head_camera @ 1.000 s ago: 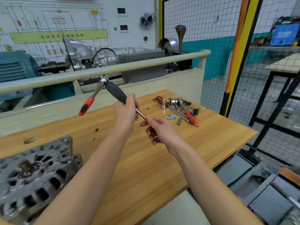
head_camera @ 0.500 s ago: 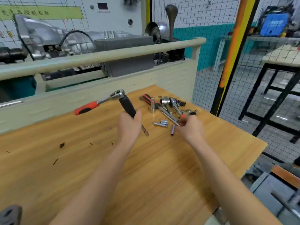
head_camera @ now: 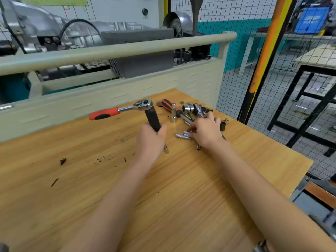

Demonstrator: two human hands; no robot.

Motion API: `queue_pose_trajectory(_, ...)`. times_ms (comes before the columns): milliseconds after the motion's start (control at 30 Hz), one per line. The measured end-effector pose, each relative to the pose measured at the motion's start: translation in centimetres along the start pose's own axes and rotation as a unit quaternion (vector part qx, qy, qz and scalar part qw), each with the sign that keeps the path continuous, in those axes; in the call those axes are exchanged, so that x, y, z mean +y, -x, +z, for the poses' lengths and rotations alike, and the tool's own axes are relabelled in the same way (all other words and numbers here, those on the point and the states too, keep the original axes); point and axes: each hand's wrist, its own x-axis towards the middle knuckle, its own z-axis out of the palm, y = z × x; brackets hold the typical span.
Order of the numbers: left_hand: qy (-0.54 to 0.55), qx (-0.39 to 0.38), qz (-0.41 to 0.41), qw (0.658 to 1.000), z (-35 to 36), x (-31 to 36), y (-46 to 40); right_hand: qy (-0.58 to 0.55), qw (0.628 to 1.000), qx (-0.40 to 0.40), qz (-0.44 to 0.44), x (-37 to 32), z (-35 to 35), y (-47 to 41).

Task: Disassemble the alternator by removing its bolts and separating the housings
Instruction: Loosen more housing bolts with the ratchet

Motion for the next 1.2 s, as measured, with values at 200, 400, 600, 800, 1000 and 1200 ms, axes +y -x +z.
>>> queue_pose_trajectory(200, -0.002, -0.005, 0.011, 1.0, 0.0, 0.1, 0.2, 0.0, 1.0, -0.029, -0.005, -0.2, -0.3, -0.1)
queue_pose_trajectory(400, 0.003, -0.007, 0.001, 1.0, 0.0, 0.3, 0.4, -0.002, 0.999, -0.044, -0.01, 0.0, -0.4, -0.2)
queue_pose_trajectory(600, 0.009, -0.013, -0.003, 1.0, 0.0, 0.3, 0.6, -0.002, 0.999, -0.044, -0.01, 0.2, -0.5, -0.1)
queue_pose_trajectory(800, 0.023, -0.017, -0.004, 1.0, 0.2, 0.3, 0.6, -0.03, 0.999, -0.022, 0.002, 0.8, -0.7, 0.0)
queue_pose_trajectory(1000, 0.022, -0.013, -0.02, 0.999, -0.2, 0.4, 0.5, -0.058, 0.998, -0.028, -0.002, 0.8, -0.5, 0.3)
queue_pose_trajectory(1200, -0.002, -0.011, -0.022, 1.0, -0.6, 0.4, 0.5, -0.071, 0.997, -0.032, -0.026, 0.0, -1.0, 1.2)
